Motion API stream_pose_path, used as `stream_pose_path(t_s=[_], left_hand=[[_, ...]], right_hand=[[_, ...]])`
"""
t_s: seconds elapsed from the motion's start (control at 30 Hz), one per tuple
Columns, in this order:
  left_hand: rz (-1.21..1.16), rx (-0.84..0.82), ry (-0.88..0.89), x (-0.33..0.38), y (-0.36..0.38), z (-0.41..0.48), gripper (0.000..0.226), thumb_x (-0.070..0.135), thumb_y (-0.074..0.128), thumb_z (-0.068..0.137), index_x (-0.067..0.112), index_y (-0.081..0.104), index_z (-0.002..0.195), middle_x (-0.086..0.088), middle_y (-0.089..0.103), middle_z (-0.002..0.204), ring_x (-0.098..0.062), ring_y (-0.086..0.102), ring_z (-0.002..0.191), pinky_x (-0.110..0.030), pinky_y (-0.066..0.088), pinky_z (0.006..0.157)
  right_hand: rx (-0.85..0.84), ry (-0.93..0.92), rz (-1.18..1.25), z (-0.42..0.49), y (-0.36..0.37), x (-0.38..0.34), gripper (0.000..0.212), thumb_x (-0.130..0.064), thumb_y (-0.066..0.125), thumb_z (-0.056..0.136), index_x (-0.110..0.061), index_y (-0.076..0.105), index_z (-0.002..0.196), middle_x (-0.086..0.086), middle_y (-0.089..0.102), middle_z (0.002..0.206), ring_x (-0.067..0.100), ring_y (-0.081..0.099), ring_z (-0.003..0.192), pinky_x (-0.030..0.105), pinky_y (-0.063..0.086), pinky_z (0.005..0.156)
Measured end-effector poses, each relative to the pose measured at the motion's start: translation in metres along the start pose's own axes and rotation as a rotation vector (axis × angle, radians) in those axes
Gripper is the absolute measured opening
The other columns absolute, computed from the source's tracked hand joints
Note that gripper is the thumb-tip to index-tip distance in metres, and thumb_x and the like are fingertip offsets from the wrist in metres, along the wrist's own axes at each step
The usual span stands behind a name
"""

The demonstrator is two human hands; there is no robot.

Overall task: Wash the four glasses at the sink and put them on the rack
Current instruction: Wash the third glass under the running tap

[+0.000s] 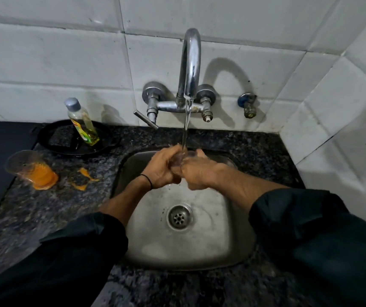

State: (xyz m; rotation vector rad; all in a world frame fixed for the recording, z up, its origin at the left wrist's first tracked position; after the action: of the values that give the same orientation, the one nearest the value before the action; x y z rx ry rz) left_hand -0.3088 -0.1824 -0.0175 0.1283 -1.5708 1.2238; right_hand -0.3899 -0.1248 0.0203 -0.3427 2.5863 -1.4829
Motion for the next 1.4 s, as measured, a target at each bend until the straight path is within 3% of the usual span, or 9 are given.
stream_pose_path(t_s=[0.1,0.4,0.6,0.8,0.93,1.03,1.2,1.27,1.4], left_hand=[[-0.074,-0.026,-0.013,0.003,0.001,0.000,0.059,0.002,0.081,0.065,0.013,0.059,0.118,-0.004,0.068,0.107,-0.012,0.064,0.093,-0.029,0.057,0.078],[-0.157,0.068,-0.081,-0.003,0.000,-0.010,0.046,0.017,0.079,0.074,0.030,0.053,0.110,0.022,0.060,0.096,0.018,0.056,0.090,0.001,0.039,0.076],[-0.062,-0.018,-0.026,-0.008,0.004,-0.008,0.067,0.040,0.075,0.066,0.022,0.054,0.128,-0.002,0.066,0.118,-0.019,0.063,0.111,-0.044,0.054,0.093],[0.143,-0.247,0.009,0.001,0.001,0.012,0.069,0.009,0.087,0.063,0.019,0.059,0.125,0.008,0.063,0.104,-0.010,0.059,0.097,-0.018,0.046,0.082],[0.102,-0.254,0.052,0.004,-0.007,0.019,0.073,0.004,0.085,0.054,0.038,0.058,0.112,0.013,0.069,0.096,0.001,0.065,0.087,-0.021,0.053,0.074],[0.129,-0.177,0.093,-0.004,-0.008,0.012,0.060,0.020,0.083,0.060,0.029,0.060,0.116,0.008,0.069,0.105,-0.012,0.066,0.096,-0.036,0.055,0.083],[0.199,-0.159,0.064,-0.016,-0.002,0.000,0.079,0.032,0.079,0.054,0.011,0.059,0.127,-0.010,0.066,0.119,-0.030,0.061,0.109,-0.044,0.049,0.095],[0.179,-0.171,0.039,-0.016,-0.002,0.001,0.073,0.033,0.082,0.055,0.018,0.060,0.124,-0.004,0.067,0.114,-0.026,0.063,0.106,-0.041,0.051,0.092],[0.186,-0.303,-0.060,-0.015,-0.002,0.009,0.066,0.007,0.087,0.061,0.016,0.061,0.121,-0.004,0.066,0.113,-0.019,0.059,0.106,-0.028,0.046,0.090]], right_hand=[[0.078,-0.052,-0.154,-0.006,-0.012,0.000,0.057,-0.010,0.059,0.090,-0.027,0.045,0.142,-0.004,0.042,0.154,0.020,0.035,0.143,0.051,0.010,0.121],[0.409,0.288,0.457,-0.014,-0.014,0.004,0.034,-0.009,0.068,0.083,-0.013,0.070,0.116,0.010,0.064,0.115,0.029,0.063,0.105,0.033,0.055,0.081],[-0.006,0.195,1.230,0.023,0.013,0.009,0.067,-0.003,0.079,0.050,-0.012,0.070,0.116,0.014,0.073,0.109,0.024,0.069,0.095,0.033,0.058,0.072],[-0.064,-0.017,0.015,0.024,0.008,0.009,0.054,-0.010,0.071,0.085,-0.016,0.050,0.134,0.001,0.052,0.132,0.023,0.057,0.115,0.024,0.045,0.091],[-0.098,-0.032,-0.095,0.039,0.011,0.008,0.074,-0.013,0.076,0.079,-0.013,0.044,0.146,0.006,0.046,0.148,0.026,0.053,0.127,0.032,0.046,0.105],[-0.111,0.105,0.646,0.045,0.024,0.012,0.068,-0.021,0.086,0.063,-0.006,0.057,0.124,0.009,0.066,0.116,0.026,0.066,0.098,0.036,0.057,0.084],[-0.125,-0.179,1.911,0.035,0.034,-0.011,0.079,0.020,0.059,0.072,-0.003,0.045,0.147,0.012,0.059,0.139,0.026,0.053,0.134,0.033,0.051,0.101],[-0.109,-0.055,1.661,0.038,0.039,-0.005,0.076,0.018,0.061,0.071,0.000,0.049,0.143,0.022,0.056,0.141,0.037,0.052,0.132,0.038,0.050,0.100],[-0.042,-0.032,0.168,0.037,0.023,0.000,0.044,-0.003,0.068,0.084,-0.010,0.057,0.126,0.010,0.057,0.126,0.030,0.060,0.114,0.036,0.052,0.095]])
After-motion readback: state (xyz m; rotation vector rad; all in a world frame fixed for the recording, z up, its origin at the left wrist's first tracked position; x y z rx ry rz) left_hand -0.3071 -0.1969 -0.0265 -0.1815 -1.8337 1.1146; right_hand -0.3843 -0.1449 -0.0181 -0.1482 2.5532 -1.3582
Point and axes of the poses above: each hand's wrist, its own z-axis towards the middle knuckle, its own y-axis out of the palm, x = y × z, the point moved 5 cm from there along z, towards the middle knuckle
